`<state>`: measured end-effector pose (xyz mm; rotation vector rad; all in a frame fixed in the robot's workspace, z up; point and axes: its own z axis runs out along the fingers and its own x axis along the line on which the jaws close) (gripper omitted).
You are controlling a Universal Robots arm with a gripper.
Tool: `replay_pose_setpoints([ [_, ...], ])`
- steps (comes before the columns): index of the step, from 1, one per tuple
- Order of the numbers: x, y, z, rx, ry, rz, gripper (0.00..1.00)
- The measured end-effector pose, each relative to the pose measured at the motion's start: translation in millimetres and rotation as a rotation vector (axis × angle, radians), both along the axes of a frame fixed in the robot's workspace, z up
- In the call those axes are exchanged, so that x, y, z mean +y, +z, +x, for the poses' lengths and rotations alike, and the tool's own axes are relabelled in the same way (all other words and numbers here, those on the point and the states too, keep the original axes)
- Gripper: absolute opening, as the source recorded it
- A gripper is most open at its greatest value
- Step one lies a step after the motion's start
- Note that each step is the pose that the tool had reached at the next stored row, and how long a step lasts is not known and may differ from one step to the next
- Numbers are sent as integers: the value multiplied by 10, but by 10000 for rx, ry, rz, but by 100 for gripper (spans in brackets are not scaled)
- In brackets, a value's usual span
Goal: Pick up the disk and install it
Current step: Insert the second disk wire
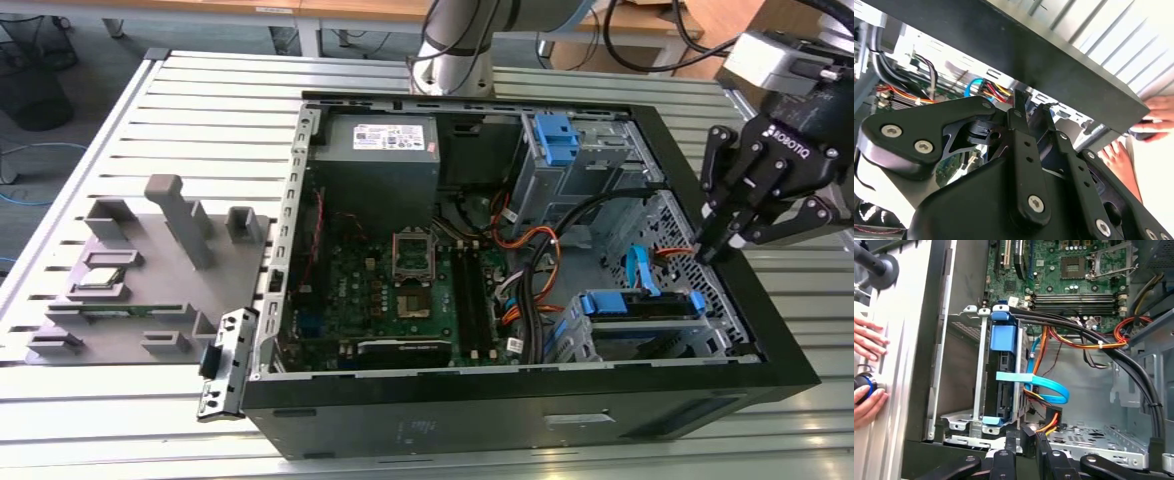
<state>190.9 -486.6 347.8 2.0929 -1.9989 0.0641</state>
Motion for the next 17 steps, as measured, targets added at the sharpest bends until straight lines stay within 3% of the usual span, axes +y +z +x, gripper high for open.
replay_pose_setpoints([
  [2, 3, -1, 6, 70, 0, -165, 30],
  [7, 5, -1, 6, 74, -1, -172, 30],
  [11, 38, -2, 30, 110, 0, -204, 30],
  [12, 62, -3, 71, 277, 1, -301, 30],
  [17, 89, -3, 101, 554, 2, -522, 30],
])
